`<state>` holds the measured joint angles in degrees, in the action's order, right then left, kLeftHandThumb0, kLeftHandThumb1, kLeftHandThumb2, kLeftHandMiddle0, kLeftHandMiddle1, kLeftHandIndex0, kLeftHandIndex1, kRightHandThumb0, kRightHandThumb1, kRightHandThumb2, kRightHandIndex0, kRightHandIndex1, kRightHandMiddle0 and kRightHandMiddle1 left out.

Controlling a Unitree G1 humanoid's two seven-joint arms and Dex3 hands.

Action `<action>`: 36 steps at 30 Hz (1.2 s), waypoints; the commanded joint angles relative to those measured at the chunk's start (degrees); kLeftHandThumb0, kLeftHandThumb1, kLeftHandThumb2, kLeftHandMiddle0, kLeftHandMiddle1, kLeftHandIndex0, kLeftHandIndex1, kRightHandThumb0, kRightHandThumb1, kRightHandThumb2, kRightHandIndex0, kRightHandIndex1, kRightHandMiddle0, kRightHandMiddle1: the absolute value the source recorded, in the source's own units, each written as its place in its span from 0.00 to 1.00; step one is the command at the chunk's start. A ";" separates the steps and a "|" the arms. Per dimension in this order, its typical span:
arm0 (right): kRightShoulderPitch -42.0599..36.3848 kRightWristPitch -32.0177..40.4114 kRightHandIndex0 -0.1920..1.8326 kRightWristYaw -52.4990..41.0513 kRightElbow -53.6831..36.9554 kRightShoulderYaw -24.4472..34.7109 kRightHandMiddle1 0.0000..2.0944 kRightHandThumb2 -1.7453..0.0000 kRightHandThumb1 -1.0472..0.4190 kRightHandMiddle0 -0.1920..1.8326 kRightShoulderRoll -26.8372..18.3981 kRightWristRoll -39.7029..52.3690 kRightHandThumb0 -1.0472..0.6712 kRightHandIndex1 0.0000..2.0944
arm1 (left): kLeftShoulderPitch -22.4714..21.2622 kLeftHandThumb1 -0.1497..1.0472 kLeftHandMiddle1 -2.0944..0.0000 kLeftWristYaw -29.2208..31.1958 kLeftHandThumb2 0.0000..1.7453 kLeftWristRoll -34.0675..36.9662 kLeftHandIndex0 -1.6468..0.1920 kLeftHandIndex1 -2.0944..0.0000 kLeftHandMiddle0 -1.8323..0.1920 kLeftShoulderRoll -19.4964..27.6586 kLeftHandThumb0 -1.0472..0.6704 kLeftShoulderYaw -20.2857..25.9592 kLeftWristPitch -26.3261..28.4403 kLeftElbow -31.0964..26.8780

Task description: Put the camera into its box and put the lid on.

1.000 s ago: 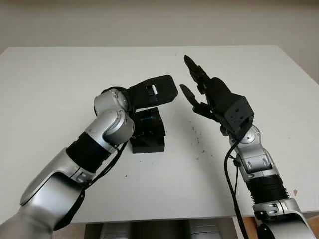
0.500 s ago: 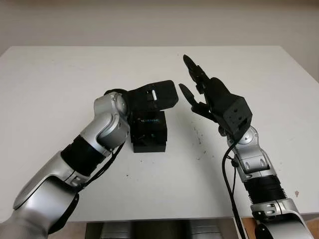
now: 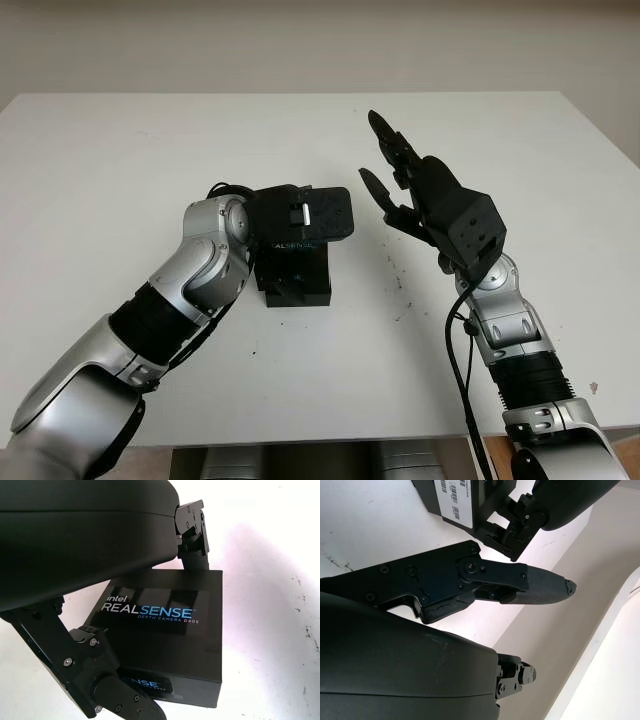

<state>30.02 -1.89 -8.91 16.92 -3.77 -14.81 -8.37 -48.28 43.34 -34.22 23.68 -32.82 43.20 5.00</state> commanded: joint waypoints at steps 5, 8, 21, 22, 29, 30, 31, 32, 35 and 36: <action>1.14 1.43 0.09 -0.07 -0.89 0.32 0.02 0.69 0.00 0.09 -0.14 -0.21 0.18 0.02 | -1.95 1.00 0.54 6.01 0.28 -1.43 1.00 0.51 0.98 -1.49 0.37 -2.84 6.57 -2.10; 1.17 1.30 0.09 0.07 -0.70 0.24 0.02 0.69 0.00 0.10 -0.15 -0.39 0.18 0.02 | -3.12 1.00 0.63 8.29 0.30 -1.44 1.00 0.57 0.98 -2.59 0.34 -3.81 10.40 -2.36; 1.21 0.83 0.08 0.12 -0.18 0.55 0.02 0.70 0.00 0.09 0.43 0.66 0.18 0.02 | -4.88 1.00 1.00 9.69 0.32 3.73 1.00 1.00 1.00 -2.45 0.31 -5.62 18.09 -5.91; 1.22 0.78 0.08 0.17 -0.05 0.56 0.02 0.70 0.00 0.09 0.44 0.69 0.18 0.02 | -4.67 1.00 1.00 9.70 0.32 3.70 1.00 1.00 1.00 -1.53 0.30 -6.20 16.72 -6.58; 1.19 -0.72 0.09 0.24 1.07 0.74 0.03 0.70 0.00 0.10 0.22 0.77 0.18 0.03 | -3.22 1.00 1.00 11.71 0.35 3.10 1.00 1.00 1.00 3.43 0.26 -8.08 11.50 -11.89; 1.25 -0.59 0.09 0.25 1.06 0.74 0.03 0.70 0.00 0.10 0.27 0.74 0.18 0.03 | -3.09 1.00 1.00 11.93 0.35 2.79 1.00 1.00 1.00 4.15 0.25 -8.26 10.71 -12.70; 1.31 -0.61 0.09 0.32 1.09 0.69 0.03 0.70 0.00 0.10 0.25 0.57 0.18 0.03 | -2.89 1.00 1.00 12.09 0.35 2.70 1.00 1.00 1.00 4.70 0.24 -8.16 10.25 -13.43; 1.37 -0.59 0.09 0.36 1.12 0.59 0.03 0.70 0.00 0.10 0.17 0.35 0.18 0.03 | -2.69 1.00 1.00 12.31 0.35 2.67 1.00 1.00 1.00 5.15 0.24 -7.98 10.34 -14.15; 1.57 -0.46 0.09 0.25 1.32 0.45 0.03 0.70 0.00 0.10 -0.06 -0.02 0.18 0.03 | -2.16 1.00 1.00 13.43 0.34 3.30 1.00 1.00 1.00 6.19 0.25 -7.21 12.17 -16.44; 1.61 -0.64 0.09 0.21 1.41 0.44 0.03 0.70 0.00 0.10 -0.12 -0.09 0.18 0.03 | -2.04 1.00 1.00 13.88 0.33 3.43 1.00 1.00 1.00 6.75 0.25 -7.23 12.37 -17.30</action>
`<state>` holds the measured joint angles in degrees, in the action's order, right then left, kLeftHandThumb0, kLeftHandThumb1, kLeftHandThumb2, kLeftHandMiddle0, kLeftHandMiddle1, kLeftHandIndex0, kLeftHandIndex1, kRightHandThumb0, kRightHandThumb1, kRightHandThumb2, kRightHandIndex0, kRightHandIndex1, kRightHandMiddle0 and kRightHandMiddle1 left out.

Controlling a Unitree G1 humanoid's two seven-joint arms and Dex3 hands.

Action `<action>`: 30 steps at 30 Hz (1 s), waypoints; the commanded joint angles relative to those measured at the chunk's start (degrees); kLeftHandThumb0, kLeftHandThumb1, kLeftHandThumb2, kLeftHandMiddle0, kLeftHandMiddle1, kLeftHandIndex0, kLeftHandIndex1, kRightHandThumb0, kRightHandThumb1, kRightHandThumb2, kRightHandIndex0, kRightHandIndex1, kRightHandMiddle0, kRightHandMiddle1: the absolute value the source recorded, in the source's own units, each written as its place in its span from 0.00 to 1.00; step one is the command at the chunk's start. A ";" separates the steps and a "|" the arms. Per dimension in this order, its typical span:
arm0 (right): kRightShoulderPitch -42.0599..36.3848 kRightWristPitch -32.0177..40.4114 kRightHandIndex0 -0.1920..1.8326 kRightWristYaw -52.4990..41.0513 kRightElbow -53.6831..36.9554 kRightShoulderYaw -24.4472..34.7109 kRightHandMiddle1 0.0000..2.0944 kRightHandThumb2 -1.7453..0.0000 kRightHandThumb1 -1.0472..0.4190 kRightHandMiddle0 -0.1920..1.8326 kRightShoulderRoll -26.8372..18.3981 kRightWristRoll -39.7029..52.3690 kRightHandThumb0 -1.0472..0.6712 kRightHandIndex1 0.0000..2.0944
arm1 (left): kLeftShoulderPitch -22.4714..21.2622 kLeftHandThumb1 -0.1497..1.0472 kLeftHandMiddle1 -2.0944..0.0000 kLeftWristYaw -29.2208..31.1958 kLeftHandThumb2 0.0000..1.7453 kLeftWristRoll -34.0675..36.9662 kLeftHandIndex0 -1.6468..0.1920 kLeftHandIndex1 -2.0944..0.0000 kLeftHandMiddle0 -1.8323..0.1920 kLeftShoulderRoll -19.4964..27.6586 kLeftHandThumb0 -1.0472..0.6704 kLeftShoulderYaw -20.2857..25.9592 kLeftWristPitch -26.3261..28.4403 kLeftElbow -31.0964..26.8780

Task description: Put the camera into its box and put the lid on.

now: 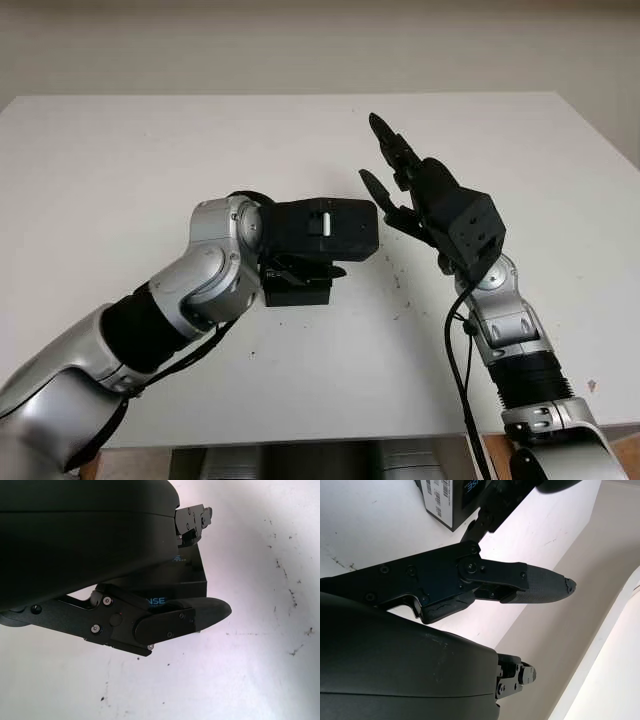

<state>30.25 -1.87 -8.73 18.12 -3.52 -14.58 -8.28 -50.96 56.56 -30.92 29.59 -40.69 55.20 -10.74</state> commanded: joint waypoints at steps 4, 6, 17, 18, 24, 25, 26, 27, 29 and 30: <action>1.46 -0.81 0.09 -0.02 0.15 0.06 0.03 0.70 0.00 0.10 -0.75 -0.87 0.18 0.03 | 2.05 1.00 1.00 1.67 0.34 0.67 1.00 1.00 1.00 3.29 0.24 1.11 -0.32 -5.34; 1.48 -0.35 0.09 -0.18 -0.08 0.21 0.03 0.70 0.00 0.10 -0.71 -0.80 0.18 0.03 | 3.43 1.00 1.00 1.70 0.34 1.13 1.00 1.00 1.00 4.64 0.24 1.95 -1.05 -7.16; 1.24 -0.86 0.09 -0.69 -0.44 0.39 0.03 0.70 0.00 0.10 -0.86 -0.65 0.18 0.03 | 16.18 1.00 1.00 -4.44 0.35 1.24 1.00 1.00 1.00 6.85 0.23 6.30 -3.46 -9.91; 1.20 -0.85 0.09 -0.68 -0.47 0.43 0.03 0.70 0.00 0.10 -0.91 -0.67 0.18 0.03 | 17.03 1.00 1.00 -4.88 0.36 1.21 1.00 1.00 1.00 6.66 0.23 6.33 -3.44 -9.89; 1.18 -0.67 0.09 -1.00 -0.46 0.39 0.03 0.70 0.00 0.10 -1.62 -1.04 0.17 0.03 | 21.20 1.00 1.00 -8.33 0.37 1.61 1.00 1.00 1.00 5.00 0.23 7.04 -4.81 -9.43; 1.18 -0.66 0.09 -0.96 -0.53 0.31 0.03 0.70 0.00 0.10 -1.80 -1.27 0.16 0.03 | 21.98 1.00 1.00 -8.99 0.38 1.78 1.00 1.00 1.00 4.62 0.23 7.44 -5.01 -9.62; 1.15 -0.65 0.10 -0.96 -0.65 0.32 0.03 0.70 0.00 0.11 -1.87 -1.33 0.17 0.03 | 22.63 1.00 1.00 -9.39 0.38 1.94 1.00 1.00 1.00 4.37 0.24 7.78 -5.04 -10.03; 1.10 -0.44 0.10 -1.07 -0.85 0.41 0.03 0.70 0.00 0.11 -1.89 -1.20 0.17 0.03 | 23.21 1.00 1.00 -9.67 0.38 2.01 1.00 1.00 1.00 4.23 0.24 8.01 -5.05 -10.55; 1.04 -0.31 0.10 -1.25 -1.18 0.24 0.03 0.70 0.00 0.11 -2.26 -1.60 0.17 0.03 | 24.05 1.00 1.00 -9.50 0.38 2.18 1.00 1.00 1.00 4.32 0.23 8.25 -4.72 -11.96; 1.06 -0.29 0.10 -1.43 -1.28 0.22 0.03 0.70 0.00 0.10 -2.39 -1.65 0.17 0.03 | 24.41 1.00 1.00 -9.25 0.37 2.38 1.00 1.00 1.00 4.38 0.24 8.40 -4.45 -12.73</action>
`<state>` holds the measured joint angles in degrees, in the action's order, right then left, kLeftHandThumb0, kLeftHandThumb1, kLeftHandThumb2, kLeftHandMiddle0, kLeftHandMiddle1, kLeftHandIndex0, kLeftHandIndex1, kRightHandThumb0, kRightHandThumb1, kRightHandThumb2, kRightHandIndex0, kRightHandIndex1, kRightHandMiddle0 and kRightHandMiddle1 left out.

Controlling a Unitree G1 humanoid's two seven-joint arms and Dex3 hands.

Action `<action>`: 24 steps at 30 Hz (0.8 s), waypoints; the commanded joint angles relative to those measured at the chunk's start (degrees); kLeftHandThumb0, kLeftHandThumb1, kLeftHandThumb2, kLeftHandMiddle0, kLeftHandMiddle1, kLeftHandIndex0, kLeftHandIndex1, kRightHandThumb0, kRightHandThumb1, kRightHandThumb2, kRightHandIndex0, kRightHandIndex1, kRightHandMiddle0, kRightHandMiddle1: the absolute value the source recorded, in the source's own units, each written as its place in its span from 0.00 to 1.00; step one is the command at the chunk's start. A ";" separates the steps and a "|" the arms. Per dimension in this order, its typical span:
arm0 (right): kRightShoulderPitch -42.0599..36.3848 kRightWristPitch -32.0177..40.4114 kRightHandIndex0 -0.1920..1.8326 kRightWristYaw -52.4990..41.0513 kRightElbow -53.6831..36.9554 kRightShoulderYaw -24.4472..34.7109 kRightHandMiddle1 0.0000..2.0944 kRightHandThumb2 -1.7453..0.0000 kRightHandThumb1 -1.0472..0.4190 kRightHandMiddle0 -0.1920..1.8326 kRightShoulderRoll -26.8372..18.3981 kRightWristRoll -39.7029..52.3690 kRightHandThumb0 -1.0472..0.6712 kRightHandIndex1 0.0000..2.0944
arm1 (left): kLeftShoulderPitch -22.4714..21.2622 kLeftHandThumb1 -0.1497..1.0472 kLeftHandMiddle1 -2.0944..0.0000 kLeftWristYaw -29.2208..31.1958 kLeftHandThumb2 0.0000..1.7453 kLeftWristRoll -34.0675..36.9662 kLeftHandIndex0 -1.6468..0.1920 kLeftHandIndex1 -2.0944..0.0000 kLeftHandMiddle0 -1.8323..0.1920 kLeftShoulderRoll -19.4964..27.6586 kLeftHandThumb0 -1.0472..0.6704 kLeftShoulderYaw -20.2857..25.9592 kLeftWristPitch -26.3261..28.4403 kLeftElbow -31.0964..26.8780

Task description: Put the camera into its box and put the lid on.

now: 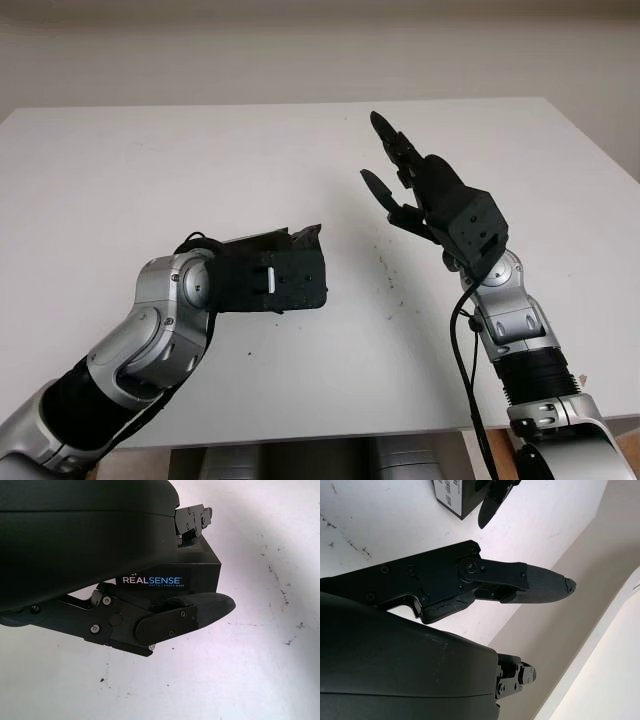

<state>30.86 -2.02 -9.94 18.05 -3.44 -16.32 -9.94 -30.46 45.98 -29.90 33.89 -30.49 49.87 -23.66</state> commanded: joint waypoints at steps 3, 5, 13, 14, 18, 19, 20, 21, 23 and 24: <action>0.50 0.02 0.10 -0.40 -1.41 0.05 0.03 0.69 0.00 0.10 -0.79 -0.34 0.18 0.03 | 5.44 1.00 1.00 1.53 0.37 2.21 1.00 1.00 1.00 0.16 0.24 -1.07 1.18 -2.06; 0.50 -0.29 0.10 -0.53 -1.29 0.13 0.03 0.69 0.00 0.11 -0.73 -0.21 0.19 0.03 | 6.92 1.00 1.00 1.39 0.37 3.28 1.00 1.00 1.00 -0.16 0.24 0.01 1.72 -4.07; 0.71 -0.74 0.10 -1.52 -1.03 0.08 0.03 0.69 0.00 0.11 -0.39 0.39 0.19 0.03 | 8.34 1.00 1.00 3.25 0.37 7.00 1.00 1.00 1.00 1.51 0.22 1.39 6.63 -14.62; 0.72 -0.87 0.10 -1.67 -0.98 0.06 0.03 0.70 0.00 0.11 -0.30 0.52 0.19 0.03 | 8.02 1.00 1.00 3.72 0.38 7.88 1.00 1.00 1.00 2.09 0.22 1.55 7.52 -15.96; 0.59 0.76 0.10 -2.33 -1.81 -0.25 0.02 0.70 0.00 0.10 0.06 0.66 0.19 0.03 | 7.67 1.00 1.00 4.19 0.38 12.84 1.00 1.00 1.00 3.88 0.21 5.57 11.00 -21.99; 0.51 0.91 0.10 -2.43 -1.92 -0.27 0.02 0.70 0.00 0.10 0.09 0.69 0.19 0.03 | 7.84 1.00 1.00 3.87 0.37 14.21 1.00 1.00 1.00 3.96 0.21 6.95 11.53 -23.01; 0.46 0.89 0.10 -2.43 -1.90 -0.33 0.02 0.70 0.00 0.10 0.08 0.61 0.18 0.03 | 7.81 1.00 1.00 3.84 0.37 15.78 1.00 1.00 1.00 4.20 0.22 8.44 12.31 -23.96; 0.42 0.82 0.10 -2.42 -1.82 -0.36 0.02 0.70 0.00 0.10 0.08 0.59 0.18 0.03 | 7.66 1.00 1.00 3.93 0.36 17.39 1.00 1.00 1.00 4.58 0.22 9.92 13.00 -24.78; 0.53 0.22 0.10 -2.42 -1.23 -0.47 0.02 0.69 0.00 0.10 -0.14 0.36 0.18 0.03 | 7.50 1.00 1.00 4.23 0.35 21.17 1.00 1.00 1.00 4.82 0.21 14.85 14.09 -26.45; 0.65 -0.29 0.10 -2.54 -0.75 -0.39 0.02 0.69 0.00 0.10 -0.17 0.52 0.18 0.03 | 7.34 1.00 1.00 3.99 0.35 22.58 1.00 1.00 1.00 5.25 0.21 17.25 14.42 -27.26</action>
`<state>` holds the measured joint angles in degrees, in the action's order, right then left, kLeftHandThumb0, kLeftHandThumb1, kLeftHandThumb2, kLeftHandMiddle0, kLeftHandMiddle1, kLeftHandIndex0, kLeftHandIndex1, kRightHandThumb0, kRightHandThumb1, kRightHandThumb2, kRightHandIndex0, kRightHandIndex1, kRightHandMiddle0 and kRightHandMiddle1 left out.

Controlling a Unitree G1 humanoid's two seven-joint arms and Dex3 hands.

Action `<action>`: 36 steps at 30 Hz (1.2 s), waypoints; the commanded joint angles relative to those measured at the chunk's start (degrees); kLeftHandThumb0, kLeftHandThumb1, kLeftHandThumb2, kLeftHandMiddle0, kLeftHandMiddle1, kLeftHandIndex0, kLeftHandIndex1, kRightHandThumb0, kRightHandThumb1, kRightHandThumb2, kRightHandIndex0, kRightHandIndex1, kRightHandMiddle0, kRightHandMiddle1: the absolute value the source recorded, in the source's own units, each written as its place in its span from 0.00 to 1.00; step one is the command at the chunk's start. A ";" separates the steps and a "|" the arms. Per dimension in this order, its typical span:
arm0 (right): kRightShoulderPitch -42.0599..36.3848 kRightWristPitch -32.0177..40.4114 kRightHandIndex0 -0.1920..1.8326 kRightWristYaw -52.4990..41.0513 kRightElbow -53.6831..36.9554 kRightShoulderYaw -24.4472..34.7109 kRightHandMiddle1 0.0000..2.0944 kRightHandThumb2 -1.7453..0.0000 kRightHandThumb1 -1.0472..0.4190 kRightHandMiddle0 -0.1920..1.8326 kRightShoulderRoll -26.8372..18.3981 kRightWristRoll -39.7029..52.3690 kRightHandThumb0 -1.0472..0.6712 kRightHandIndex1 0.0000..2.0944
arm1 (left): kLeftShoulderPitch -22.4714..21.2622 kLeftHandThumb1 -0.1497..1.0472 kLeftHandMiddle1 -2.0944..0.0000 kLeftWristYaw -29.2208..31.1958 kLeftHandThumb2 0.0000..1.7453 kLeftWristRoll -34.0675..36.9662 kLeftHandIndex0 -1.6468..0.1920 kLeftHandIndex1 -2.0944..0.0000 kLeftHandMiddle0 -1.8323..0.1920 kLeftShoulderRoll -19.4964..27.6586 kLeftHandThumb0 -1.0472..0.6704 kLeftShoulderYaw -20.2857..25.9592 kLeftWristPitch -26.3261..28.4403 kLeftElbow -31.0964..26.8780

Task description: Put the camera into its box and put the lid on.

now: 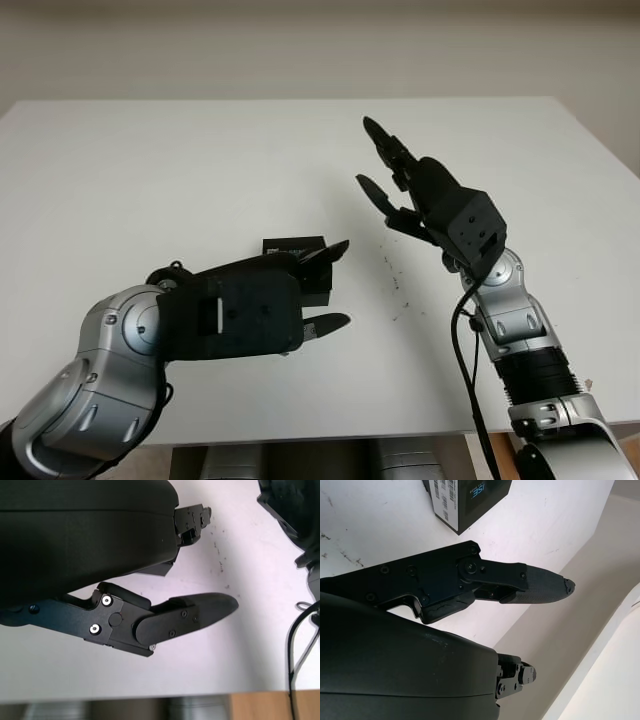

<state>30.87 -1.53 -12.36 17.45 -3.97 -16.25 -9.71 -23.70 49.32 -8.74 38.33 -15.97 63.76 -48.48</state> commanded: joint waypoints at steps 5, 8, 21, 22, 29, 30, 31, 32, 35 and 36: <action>0.94 -1.76 0.10 -0.28 0.91 0.20 0.03 0.70 0.00 0.10 -0.27 0.54 0.19 0.03 | 0.31 1.00 0.92 -4.51 0.33 3.62 0.95 0.97 0.86 2.70 0.25 9.87 -2.64 -2.17; 0.86 -1.26 0.10 -0.52 0.71 0.27 0.02 0.69 0.00 0.10 -0.26 0.66 0.19 0.03 | 1.08 1.00 0.37 -8.33 0.29 2.77 0.84 0.95 0.89 3.72 0.28 11.28 -7.34 -1.19; 0.87 -1.13 0.10 -0.88 1.09 0.47 0.02 0.70 0.00 0.10 -0.69 0.74 0.19 0.03 | -4.51 0.93 0.36 -27.78 0.03 3.48 0.98 0.40 0.98 -5.60 0.28 22.10 -42.63 31.73; 0.88 -1.38 0.10 -0.92 1.11 0.41 0.02 0.70 0.00 0.10 -0.86 0.61 0.19 0.03 | -6.06 0.92 0.46 -25.54 0.03 4.41 0.99 0.47 0.97 -4.08 0.27 22.14 -45.74 37.24; 0.71 -1.89 0.10 -1.09 1.35 0.38 0.02 0.69 0.00 0.10 -1.42 0.43 0.19 0.02 | -13.55 0.88 0.98 -13.65 0.03 3.85 1.00 0.99 0.99 1.92 0.12 17.24 -57.13 61.12; 0.67 -2.03 0.10 -1.05 1.37 0.35 0.02 0.69 0.00 0.10 -1.49 0.41 0.19 0.03 | -14.35 0.88 0.98 -12.94 0.03 3.73 1.00 0.99 0.99 1.86 0.11 16.69 -58.41 63.55; 0.66 -2.07 0.10 -1.04 1.42 0.36 0.02 0.69 0.00 0.10 -1.50 0.45 0.19 0.03 | -15.16 0.87 0.98 -12.19 0.03 3.96 1.00 1.00 1.00 1.61 0.10 16.34 -59.40 65.96; 0.60 -2.36 0.10 -1.12 1.52 0.39 0.02 0.69 0.00 0.10 -1.55 0.56 0.19 0.03 | -16.00 0.87 0.99 -11.57 0.03 3.77 1.00 1.00 1.00 1.51 0.09 15.73 -59.96 68.11; 0.38 -2.48 0.10 -1.22 1.28 0.40 0.02 0.69 0.00 0.10 -1.68 0.55 0.19 0.03 | -17.41 0.87 0.98 -10.89 0.03 3.03 1.00 1.00 0.99 1.12 0.05 14.36 -61.31 71.88; 0.29 -2.05 0.09 -1.22 0.98 0.41 0.02 0.69 0.00 0.10 -1.67 0.52 0.19 0.02 | -17.50 0.87 0.98 -10.94 0.03 2.62 1.00 1.00 0.98 0.86 0.05 13.85 -61.57 72.33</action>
<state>30.93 -3.52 -13.46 19.02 -3.87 -17.38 -9.33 -39.06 38.12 -5.81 39.64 -1.33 2.94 23.11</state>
